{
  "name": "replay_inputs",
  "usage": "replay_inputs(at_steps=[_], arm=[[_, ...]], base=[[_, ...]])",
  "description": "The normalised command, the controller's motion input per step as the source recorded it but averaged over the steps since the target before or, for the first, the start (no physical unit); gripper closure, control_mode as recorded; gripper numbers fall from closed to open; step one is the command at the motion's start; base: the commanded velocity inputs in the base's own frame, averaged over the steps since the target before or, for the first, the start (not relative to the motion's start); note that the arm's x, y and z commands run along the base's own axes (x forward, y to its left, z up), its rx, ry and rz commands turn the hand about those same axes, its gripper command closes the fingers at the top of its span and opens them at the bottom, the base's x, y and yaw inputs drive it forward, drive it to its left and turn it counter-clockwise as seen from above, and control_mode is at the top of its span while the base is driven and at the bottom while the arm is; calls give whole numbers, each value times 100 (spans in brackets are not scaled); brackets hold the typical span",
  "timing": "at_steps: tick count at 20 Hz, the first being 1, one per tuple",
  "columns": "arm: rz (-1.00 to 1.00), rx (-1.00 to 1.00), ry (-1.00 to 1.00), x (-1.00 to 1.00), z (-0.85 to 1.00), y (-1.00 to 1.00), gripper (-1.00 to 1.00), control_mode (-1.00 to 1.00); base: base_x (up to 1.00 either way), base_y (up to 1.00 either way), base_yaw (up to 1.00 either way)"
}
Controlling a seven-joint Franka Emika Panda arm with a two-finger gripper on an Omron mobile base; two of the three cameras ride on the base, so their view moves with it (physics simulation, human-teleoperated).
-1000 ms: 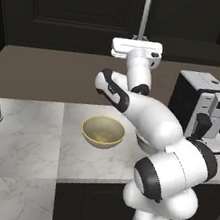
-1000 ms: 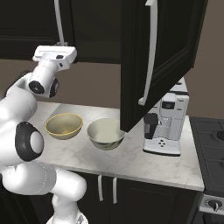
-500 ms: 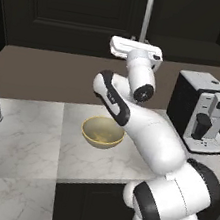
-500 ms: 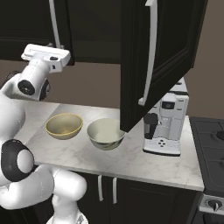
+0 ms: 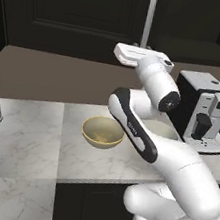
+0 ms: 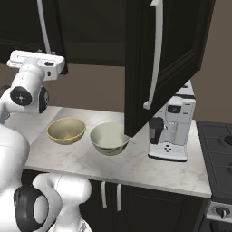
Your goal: Open the cabinet. Pick the bowls from the counter and place them in the cabinet. Then close the cabinet.
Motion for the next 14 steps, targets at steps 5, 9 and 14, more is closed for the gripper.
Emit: replay_inputs(at_steps=[5,9,14], arm=[[12,0,0,-85,-38,100,100,-100],[3,-8,0,-86,-44,100,100,-100],[0,-8,0,-80,-37,100,100,-100]], base=[[0,0,0],[0,0,0],[0,0,0]])
